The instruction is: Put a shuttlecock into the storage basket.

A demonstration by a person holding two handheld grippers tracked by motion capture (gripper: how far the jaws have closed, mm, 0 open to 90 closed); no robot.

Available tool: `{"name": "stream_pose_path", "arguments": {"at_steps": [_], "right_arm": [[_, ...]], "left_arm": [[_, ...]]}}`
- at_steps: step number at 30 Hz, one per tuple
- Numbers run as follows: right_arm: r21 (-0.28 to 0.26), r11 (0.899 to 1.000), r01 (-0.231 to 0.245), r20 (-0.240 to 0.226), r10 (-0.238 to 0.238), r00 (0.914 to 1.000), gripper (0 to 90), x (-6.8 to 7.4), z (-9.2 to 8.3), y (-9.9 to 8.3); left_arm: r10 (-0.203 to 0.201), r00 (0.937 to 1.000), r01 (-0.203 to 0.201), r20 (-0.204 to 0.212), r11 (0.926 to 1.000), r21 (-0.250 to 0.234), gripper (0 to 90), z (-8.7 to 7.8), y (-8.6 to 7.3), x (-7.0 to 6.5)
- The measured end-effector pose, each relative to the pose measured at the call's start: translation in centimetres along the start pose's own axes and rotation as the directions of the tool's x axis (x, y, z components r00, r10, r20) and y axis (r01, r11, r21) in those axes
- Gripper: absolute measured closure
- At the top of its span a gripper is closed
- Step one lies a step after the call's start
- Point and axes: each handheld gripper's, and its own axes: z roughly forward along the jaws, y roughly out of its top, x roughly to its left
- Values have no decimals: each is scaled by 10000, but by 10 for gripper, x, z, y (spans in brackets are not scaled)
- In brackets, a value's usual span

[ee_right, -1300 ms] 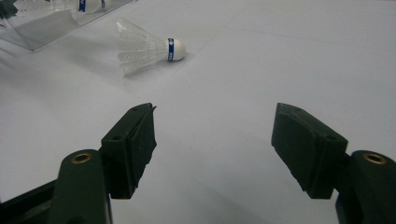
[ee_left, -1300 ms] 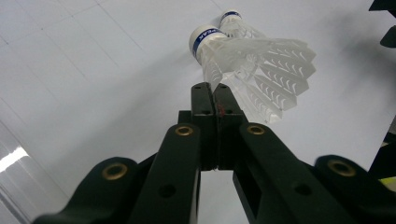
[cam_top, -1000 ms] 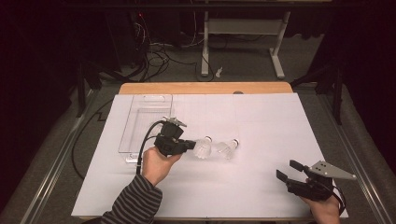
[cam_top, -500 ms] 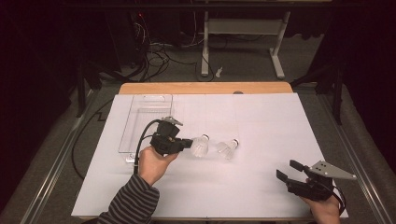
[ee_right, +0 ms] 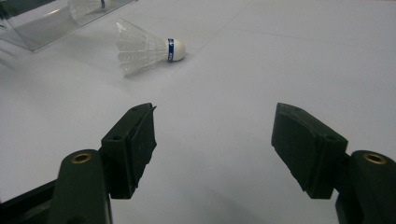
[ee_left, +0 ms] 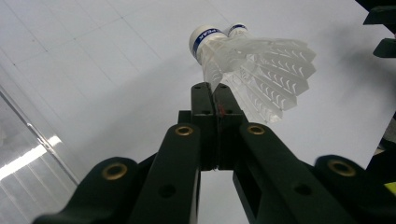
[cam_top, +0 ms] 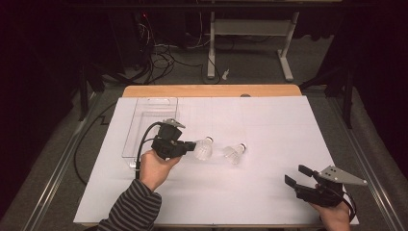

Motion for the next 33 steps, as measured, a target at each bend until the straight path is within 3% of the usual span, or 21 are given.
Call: {"name": "stream_pose_path", "arguments": {"at_steps": [33], "right_arm": [[-3, 10000, 6, 9, -6, 10000, 309, 0, 0, 0]], "left_arm": [[-139, 9993, 127, -347, 9993, -340, 896, -18, -1, 9]]}}
